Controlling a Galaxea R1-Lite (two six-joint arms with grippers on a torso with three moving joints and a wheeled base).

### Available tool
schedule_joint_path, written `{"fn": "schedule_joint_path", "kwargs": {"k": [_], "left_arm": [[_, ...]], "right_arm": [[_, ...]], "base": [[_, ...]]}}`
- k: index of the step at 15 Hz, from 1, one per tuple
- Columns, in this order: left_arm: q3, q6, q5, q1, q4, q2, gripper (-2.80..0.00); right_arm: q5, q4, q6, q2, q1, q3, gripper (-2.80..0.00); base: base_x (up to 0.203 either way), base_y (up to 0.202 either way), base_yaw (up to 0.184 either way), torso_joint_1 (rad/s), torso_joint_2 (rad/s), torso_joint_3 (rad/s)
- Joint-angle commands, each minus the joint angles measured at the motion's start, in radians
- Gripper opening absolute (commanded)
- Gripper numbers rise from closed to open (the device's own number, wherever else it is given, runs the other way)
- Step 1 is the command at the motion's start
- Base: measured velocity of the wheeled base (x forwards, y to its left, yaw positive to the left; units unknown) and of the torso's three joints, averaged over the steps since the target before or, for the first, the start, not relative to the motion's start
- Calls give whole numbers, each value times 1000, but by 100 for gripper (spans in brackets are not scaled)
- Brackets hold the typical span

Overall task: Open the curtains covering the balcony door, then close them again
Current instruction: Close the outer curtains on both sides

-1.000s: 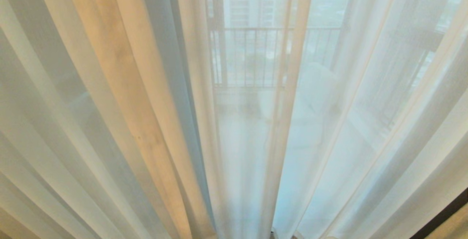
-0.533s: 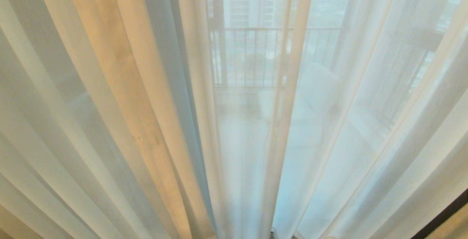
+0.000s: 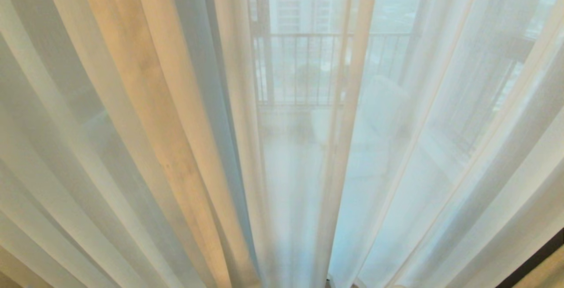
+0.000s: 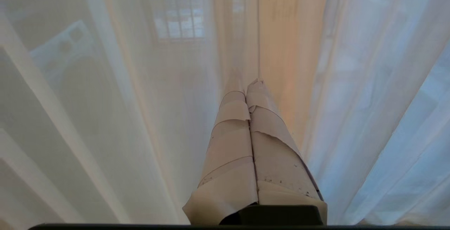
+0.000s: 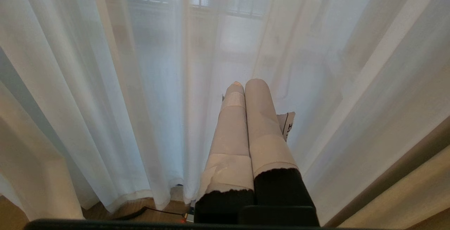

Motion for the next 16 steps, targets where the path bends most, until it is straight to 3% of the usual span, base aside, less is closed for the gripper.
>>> {"fn": "schedule_joint_path", "kwargs": {"k": [1, 2, 4, 7, 16], "left_arm": [[1, 108, 8, 0, 14, -3, -280], [1, 181, 10, 0, 26, -3, -280], [1, 172, 2, 0, 33, -3, -280], [1, -26, 30, 0, 67, -3, -280], [1, 10, 35, 0, 70, -3, -280]], "right_arm": [[0, 0, -1, 1, 0, 0, -280], [0, 1, -1, 1, 0, 0, -280], [0, 0, -1, 1, 0, 0, -280], [1, 0, -1, 1, 0, 0, -280], [0, 0, -1, 1, 0, 0, -280]], "base": [[0, 0, 0, 0, 0, 0], [0, 0, 0, 0, 0, 0], [0, 0, 0, 0, 0, 0], [0, 0, 0, 0, 0, 0], [0, 0, 0, 0, 0, 0]]}}
